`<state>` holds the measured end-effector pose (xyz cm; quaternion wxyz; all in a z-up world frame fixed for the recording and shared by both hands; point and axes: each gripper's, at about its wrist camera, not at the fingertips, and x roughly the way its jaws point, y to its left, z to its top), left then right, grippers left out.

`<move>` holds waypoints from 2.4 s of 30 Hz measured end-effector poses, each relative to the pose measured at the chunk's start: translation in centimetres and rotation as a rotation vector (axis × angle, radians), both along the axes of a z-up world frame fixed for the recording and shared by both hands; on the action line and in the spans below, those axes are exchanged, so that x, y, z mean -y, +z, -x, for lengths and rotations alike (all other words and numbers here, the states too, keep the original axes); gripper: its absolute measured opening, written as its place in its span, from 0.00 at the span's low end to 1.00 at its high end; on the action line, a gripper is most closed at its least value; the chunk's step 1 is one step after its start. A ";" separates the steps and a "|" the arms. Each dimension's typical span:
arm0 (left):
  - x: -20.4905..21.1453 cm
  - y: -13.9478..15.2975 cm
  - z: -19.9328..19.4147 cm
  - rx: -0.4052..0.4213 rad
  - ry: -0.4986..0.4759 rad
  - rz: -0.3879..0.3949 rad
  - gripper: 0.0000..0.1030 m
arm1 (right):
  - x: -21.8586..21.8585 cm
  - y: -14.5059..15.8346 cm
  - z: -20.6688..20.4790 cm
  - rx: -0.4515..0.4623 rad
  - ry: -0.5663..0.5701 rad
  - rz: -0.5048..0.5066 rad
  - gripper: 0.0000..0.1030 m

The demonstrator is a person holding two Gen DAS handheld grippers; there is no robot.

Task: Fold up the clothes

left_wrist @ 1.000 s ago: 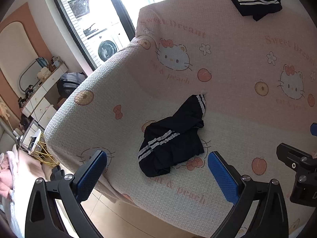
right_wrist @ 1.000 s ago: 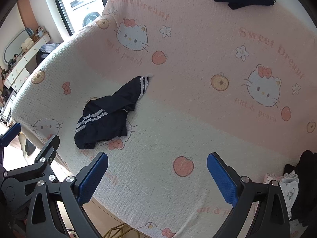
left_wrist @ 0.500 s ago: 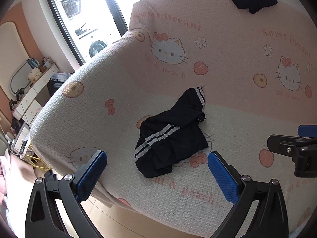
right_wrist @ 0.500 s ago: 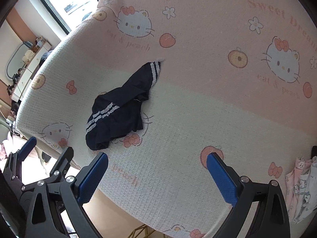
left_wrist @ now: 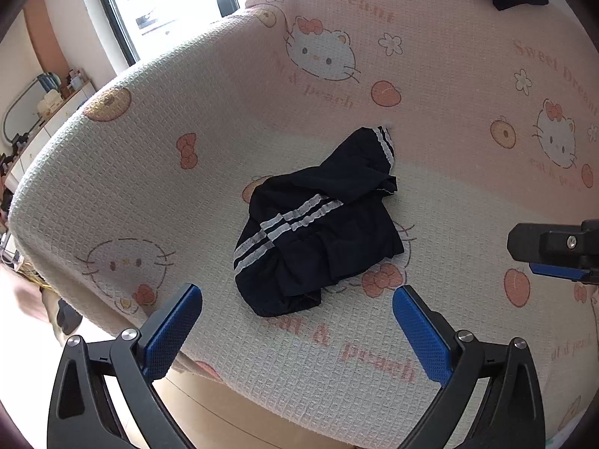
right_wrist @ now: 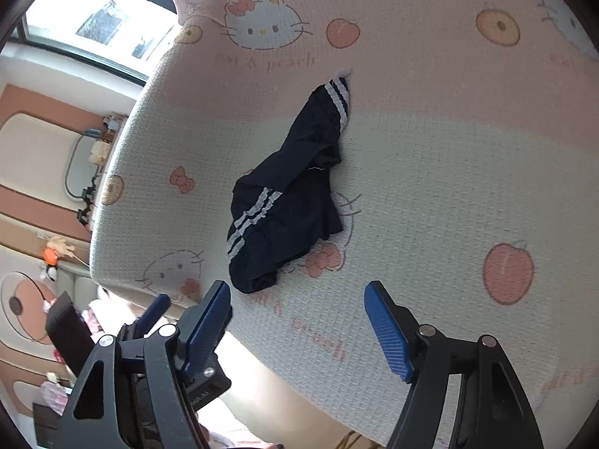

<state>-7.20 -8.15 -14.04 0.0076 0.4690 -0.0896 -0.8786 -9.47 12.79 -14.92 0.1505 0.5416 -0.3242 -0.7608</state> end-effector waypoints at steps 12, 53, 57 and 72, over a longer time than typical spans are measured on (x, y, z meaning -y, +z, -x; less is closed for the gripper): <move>1.7 -4.5 2.0 0.116 0.014 0.041 1.00 | -0.7 -5.1 0.9 0.085 -0.132 0.266 0.67; 7.1 -10.8 5.0 0.099 0.001 -0.118 1.00 | 2.3 -15.8 7.2 0.107 -0.258 0.505 0.33; 6.9 -10.3 4.6 0.068 0.006 -0.073 1.00 | 1.1 -17.6 6.7 0.150 -0.276 0.581 0.13; 5.2 -7.0 4.6 0.029 -0.049 0.083 0.46 | 3.0 -17.0 7.3 0.159 -0.262 0.510 0.13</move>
